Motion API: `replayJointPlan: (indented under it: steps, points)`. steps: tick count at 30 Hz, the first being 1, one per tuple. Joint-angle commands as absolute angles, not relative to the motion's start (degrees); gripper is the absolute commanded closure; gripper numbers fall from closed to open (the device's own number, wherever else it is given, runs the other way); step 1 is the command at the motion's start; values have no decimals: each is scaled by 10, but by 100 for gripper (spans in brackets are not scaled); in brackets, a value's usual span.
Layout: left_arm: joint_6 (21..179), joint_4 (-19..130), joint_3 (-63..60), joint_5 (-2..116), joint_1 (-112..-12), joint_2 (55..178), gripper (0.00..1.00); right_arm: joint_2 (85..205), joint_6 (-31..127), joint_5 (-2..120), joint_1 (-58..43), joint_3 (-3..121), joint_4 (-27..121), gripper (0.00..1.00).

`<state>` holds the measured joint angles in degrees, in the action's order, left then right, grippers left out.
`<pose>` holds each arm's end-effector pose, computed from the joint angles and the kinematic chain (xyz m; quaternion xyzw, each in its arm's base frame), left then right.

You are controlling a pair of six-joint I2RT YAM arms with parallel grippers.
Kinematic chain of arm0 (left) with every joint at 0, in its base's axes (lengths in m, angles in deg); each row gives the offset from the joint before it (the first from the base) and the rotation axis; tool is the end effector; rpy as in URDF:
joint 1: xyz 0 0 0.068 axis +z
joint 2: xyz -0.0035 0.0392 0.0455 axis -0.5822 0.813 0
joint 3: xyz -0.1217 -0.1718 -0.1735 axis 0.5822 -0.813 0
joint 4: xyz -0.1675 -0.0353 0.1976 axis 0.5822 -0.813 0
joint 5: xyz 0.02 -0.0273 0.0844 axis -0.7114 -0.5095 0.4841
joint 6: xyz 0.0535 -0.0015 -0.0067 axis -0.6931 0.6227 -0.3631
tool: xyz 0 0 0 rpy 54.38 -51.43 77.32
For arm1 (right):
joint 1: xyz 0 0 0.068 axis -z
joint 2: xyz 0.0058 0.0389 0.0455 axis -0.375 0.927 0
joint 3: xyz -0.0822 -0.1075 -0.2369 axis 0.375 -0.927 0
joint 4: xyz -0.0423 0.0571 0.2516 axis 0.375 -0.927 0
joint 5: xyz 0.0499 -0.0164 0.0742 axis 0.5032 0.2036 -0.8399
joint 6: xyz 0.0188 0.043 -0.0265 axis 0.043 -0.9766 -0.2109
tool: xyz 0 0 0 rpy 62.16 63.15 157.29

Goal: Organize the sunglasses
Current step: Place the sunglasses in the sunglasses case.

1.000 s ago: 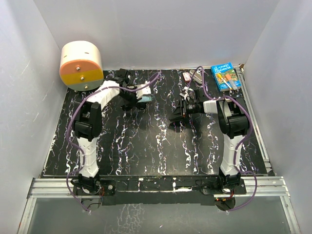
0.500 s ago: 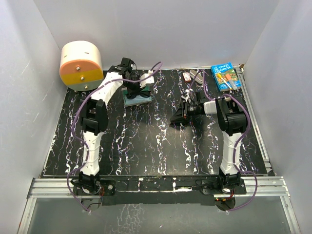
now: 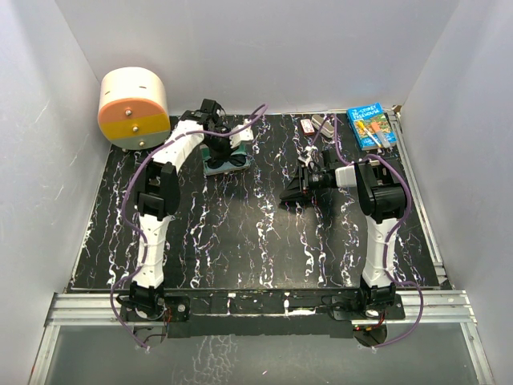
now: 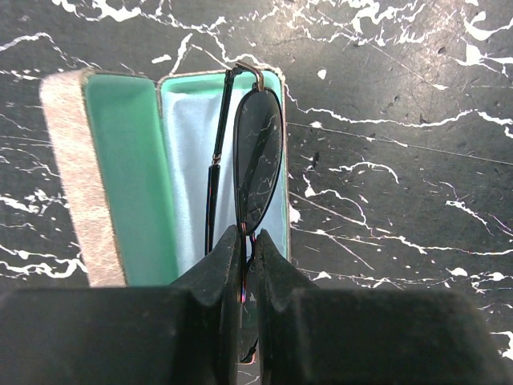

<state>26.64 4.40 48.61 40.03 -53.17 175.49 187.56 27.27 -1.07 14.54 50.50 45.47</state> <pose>0.4793 -0.1677 0.2157 0.6449 0.6933 -0.1074 0.3032 0.3887 0.0844 0.0865 -0.0095 0.8115 0.5821 0.0501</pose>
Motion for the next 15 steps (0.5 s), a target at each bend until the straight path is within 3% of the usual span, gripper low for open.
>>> replayJointPlan:
  steps: [1,15]
  points:
    - [275,47,475,405,-529,1744,100,1876,275,-31,150,522,494,71]
    - [307,47,502,418,-520,1775,100,1878,271,-32,150,519,499,71]
